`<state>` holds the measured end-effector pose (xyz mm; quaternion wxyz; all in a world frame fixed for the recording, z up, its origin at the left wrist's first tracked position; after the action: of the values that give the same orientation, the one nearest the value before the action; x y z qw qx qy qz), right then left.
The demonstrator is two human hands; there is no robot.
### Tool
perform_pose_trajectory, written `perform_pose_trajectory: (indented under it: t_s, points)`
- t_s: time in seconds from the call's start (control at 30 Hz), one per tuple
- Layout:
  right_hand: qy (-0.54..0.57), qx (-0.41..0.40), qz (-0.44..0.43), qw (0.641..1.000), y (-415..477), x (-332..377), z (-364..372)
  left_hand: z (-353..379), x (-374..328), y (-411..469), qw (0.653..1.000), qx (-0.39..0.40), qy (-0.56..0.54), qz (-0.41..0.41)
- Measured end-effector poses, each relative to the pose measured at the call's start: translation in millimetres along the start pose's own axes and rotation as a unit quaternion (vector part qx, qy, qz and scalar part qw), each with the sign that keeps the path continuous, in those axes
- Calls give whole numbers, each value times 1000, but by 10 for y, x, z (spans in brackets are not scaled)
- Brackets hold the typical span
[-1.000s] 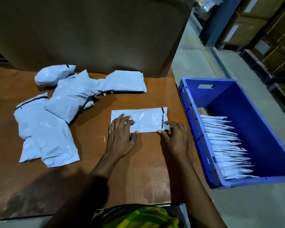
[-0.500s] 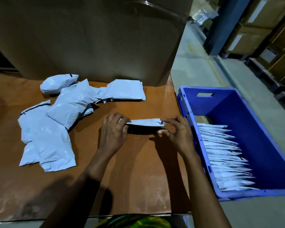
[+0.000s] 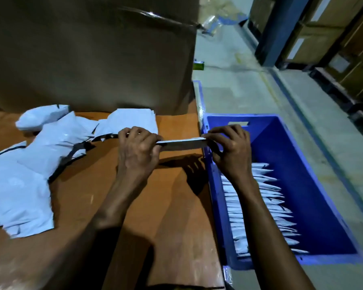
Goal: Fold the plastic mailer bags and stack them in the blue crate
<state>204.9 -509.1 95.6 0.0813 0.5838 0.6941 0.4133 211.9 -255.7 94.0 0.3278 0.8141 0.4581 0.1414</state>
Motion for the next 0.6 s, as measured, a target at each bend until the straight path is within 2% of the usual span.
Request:
perform_pose_trajectory:
  t_s: [0.13, 0.27, 0.37, 0.47, 0.6]
  points:
    - [-12, -67, 31, 997, 89, -580, -421, 311, -525, 461, 998, -35, -25, 50]
    - [39, -49, 121, 991, 123, -1292, -726, 710, -1078, 979, 988, -65, -60, 123]
    - [37, -35, 174, 983, 121, -1751, -824, 1094, -1375, 1219, 985, -64, -71, 140]
    - [24, -23, 199, 979, 97, -2126, -758, 1539, -1538, 1318, 987, -20, -59, 149]
    - [-8, 19, 243, 970, -57, -2545, -392, 2180, -1677, 1281, 975, 149, 1, 165]
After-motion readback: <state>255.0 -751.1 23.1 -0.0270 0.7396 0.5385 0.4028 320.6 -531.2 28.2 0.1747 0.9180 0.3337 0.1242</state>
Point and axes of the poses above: each hand's wrist, its own y-axis towards the middle knuckle, its own z-axis out of the palm, x = y × z, the point moved 5 cm from there along y, towards the middle knuckle, and after that the axes turned 11 degrees about z, right-handed, at the moved point
